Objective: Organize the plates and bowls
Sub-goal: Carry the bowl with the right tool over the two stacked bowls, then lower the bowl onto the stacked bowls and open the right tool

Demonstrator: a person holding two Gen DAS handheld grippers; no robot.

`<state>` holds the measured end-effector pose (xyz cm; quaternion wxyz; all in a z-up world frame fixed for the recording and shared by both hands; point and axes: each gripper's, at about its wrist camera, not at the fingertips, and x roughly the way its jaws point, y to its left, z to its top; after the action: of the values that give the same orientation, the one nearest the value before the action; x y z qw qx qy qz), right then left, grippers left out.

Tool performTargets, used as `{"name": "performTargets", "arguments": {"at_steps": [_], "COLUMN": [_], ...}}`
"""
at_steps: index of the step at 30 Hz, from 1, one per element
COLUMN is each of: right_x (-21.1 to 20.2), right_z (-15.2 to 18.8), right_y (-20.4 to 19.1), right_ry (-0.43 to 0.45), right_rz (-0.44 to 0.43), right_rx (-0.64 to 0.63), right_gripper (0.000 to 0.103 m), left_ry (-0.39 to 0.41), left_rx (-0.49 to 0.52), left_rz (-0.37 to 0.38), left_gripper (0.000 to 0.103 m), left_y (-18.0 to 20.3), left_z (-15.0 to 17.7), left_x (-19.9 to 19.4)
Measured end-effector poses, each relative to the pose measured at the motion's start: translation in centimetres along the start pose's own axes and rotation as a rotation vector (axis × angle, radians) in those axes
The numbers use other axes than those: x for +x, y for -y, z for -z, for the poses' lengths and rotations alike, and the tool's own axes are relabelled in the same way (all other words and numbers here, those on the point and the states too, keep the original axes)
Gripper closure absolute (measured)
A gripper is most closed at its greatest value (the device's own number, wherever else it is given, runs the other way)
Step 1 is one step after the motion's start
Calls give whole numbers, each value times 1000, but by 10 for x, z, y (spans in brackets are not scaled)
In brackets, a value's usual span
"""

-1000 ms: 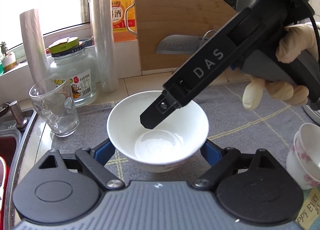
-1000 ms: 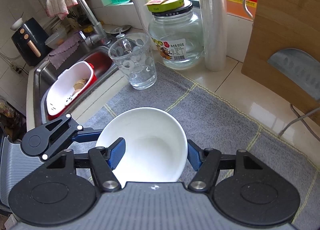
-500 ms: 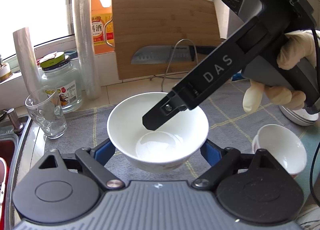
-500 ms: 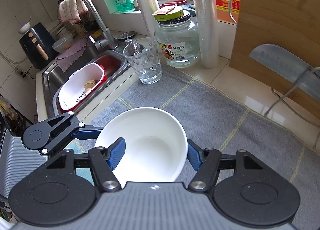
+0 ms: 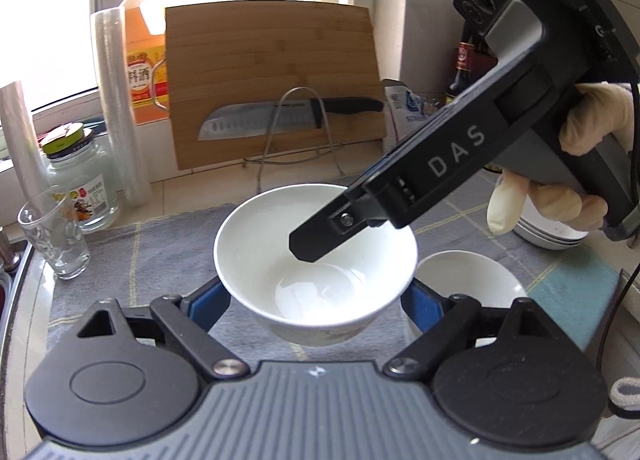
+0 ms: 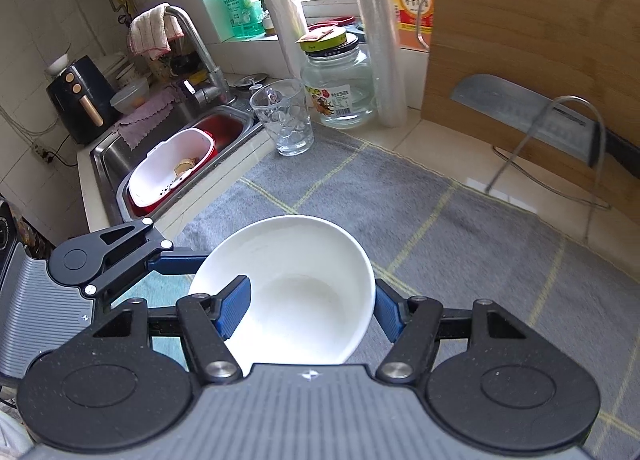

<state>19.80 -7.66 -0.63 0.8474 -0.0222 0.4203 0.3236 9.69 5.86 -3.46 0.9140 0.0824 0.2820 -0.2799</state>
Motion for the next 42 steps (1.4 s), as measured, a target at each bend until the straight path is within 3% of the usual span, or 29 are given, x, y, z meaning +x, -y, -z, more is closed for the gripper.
{"name": "performTargets", "arguments": {"at_steps": [18, 32, 42], "right_x": [-57, -52, -49], "right_z": [66, 92, 97], "right_y": [28, 41, 45], "right_ry": [14, -40, -45], "right_rz": [74, 91, 96], "right_rx": [96, 150, 155], "right_gripper": [32, 32, 32], "left_ry": [-45, -117, -122], "left_rx": [71, 83, 87], "left_rz": [120, 171, 177], "left_gripper": [12, 12, 12], "left_y": [70, 82, 82], "left_z": [4, 13, 14], "left_x": [11, 29, 34]}}
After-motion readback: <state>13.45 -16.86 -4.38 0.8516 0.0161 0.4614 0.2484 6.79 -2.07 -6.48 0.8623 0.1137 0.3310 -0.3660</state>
